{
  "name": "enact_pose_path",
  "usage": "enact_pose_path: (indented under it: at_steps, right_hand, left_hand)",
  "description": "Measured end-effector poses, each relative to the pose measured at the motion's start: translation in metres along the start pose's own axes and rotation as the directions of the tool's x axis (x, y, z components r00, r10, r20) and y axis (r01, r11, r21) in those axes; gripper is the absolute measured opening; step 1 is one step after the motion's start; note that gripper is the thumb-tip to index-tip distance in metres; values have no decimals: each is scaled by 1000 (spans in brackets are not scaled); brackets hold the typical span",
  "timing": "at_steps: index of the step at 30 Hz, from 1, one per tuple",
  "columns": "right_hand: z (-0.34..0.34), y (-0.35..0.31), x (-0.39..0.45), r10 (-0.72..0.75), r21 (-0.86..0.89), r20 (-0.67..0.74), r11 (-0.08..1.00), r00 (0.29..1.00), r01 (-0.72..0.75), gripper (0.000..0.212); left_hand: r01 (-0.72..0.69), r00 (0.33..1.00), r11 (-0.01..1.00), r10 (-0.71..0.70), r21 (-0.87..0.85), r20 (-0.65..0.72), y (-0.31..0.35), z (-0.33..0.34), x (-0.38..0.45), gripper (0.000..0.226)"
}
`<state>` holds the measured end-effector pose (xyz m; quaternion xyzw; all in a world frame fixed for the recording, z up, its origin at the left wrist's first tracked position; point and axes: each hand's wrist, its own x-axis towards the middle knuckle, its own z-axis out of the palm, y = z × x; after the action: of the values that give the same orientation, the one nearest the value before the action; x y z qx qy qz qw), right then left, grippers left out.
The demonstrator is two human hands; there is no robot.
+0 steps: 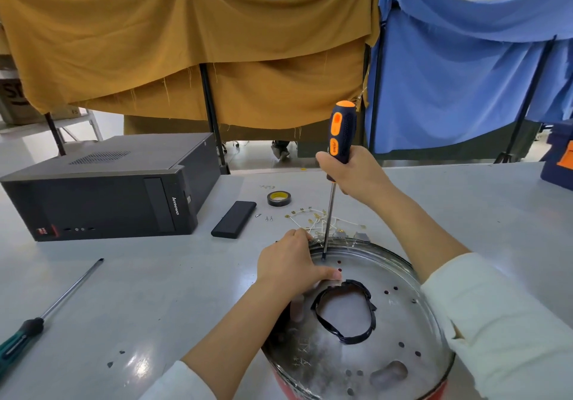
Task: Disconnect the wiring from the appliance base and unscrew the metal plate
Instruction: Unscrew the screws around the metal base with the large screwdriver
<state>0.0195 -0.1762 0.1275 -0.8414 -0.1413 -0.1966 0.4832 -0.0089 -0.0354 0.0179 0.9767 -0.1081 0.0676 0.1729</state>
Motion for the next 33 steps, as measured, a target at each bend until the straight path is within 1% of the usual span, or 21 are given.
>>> enact_pose_path:
  at_steps: [2, 3, 6, 7, 8, 10, 11, 12, 14, 16, 18, 20, 22, 23, 25, 26, 27, 29, 31, 32, 33]
  right_hand:
    - [-8, 1, -1, 10, 50, 39, 999, 999, -12, 42]
    - [-9, 2, -3, 15, 28, 33, 999, 999, -16, 40]
    - [-8, 2, -8, 16, -310, -72, 950, 997, -37, 36]
    - [-6, 1, -9, -2, -348, -126, 937, 992, -42, 32]
    - [-3, -2, -11, -7, -279, -175, 959, 985, -43, 25]
    - [4, -7, -10, 60, 81, -250, 996, 966, -41, 18]
    - [9, -10, -9, 126, 260, -257, 964, 958, -57, 15]
    - [14, -14, -9, 196, 385, -240, 918, 951, -92, 12]
    - [21, -17, -10, 252, 514, -163, 847, 954, -136, 13]
    - [21, -14, -10, 177, 618, -37, 778, 984, -116, 32]
    - [15, -11, -10, 66, 712, 114, 691, 991, -127, 48]
    - [10, -8, -10, 41, 749, 155, 647, 987, -144, 52]
    - [8, -6, -10, 96, 749, 117, 645, 989, -151, 48]
    - [9, -6, -10, 120, 705, 72, 696, 990, -135, 44]
    - [10, -8, -11, 141, 473, -80, 877, 987, -87, 29]
    - [12, -10, -11, 142, 362, -181, 930, 973, -68, 20]
    - [14, -10, -10, 153, 316, -284, 947, 947, -59, 19]
    - [21, -12, -9, 206, 396, -412, 918, 888, -29, 24]
    - [28, -17, -8, 244, 453, -455, 891, 856, -13, 21]
    - [29, -18, -8, 240, 456, -440, 890, 866, -15, 22]
    - [29, -18, -7, 226, 488, -382, 873, 896, -13, 27]
  left_hand:
    - [-1, 1000, 1000, 1, -1, -2, 0, 0, 0, 92]
    - [-2, 1000, 1000, 2, -2, -5, 0, 0, 0, 92]
    - [-3, 1000, 1000, 3, -3, -12, 0, 0, 0, 93]
    - [-1, 1000, 1000, 1, -6, -10, 0, 0, 0, 93]
    - [3, 1000, 1000, -3, -12, -6, -1, 1, 0, 93]
    - [6, 1000, 1000, -6, -25, 0, -1, 1, 0, 94]
    - [5, 1000, 1000, -5, -29, 1, 0, 1, 0, 94]
    - [4, 1000, 1000, -4, -30, 3, 0, 1, 0, 94]
    - [5, 1000, 1000, -4, -27, 7, 0, 1, 0, 94]
    - [8, 1000, 1000, -7, -19, 11, 1, 1, -1, 93]
    - [9, 1000, 1000, -9, -14, 13, 0, 1, -1, 93]
    - [8, 1000, 1000, -8, -15, 11, 0, 0, 0, 92]
    - [6, 1000, 1000, -6, -13, 12, 0, 0, 0, 92]
    - [5, 1000, 1000, -5, -13, 12, 0, 0, 0, 92]
    - [2, 1000, 1000, -1, -17, 11, 0, 0, 0, 92]
    - [0, 1000, 1000, 0, -18, 11, 0, 0, -1, 92]
    - [-2, 1000, 1000, 3, -20, 9, -1, 0, 0, 92]
    - [-6, 1000, 1000, 6, -25, 11, 0, 0, 0, 91]
    - [-7, 1000, 1000, 7, -27, 16, 0, 0, -1, 92]
    - [-6, 1000, 1000, 6, -26, 18, 0, 0, -1, 92]
    - [-5, 1000, 1000, 5, -25, 21, 0, 0, -1, 92]
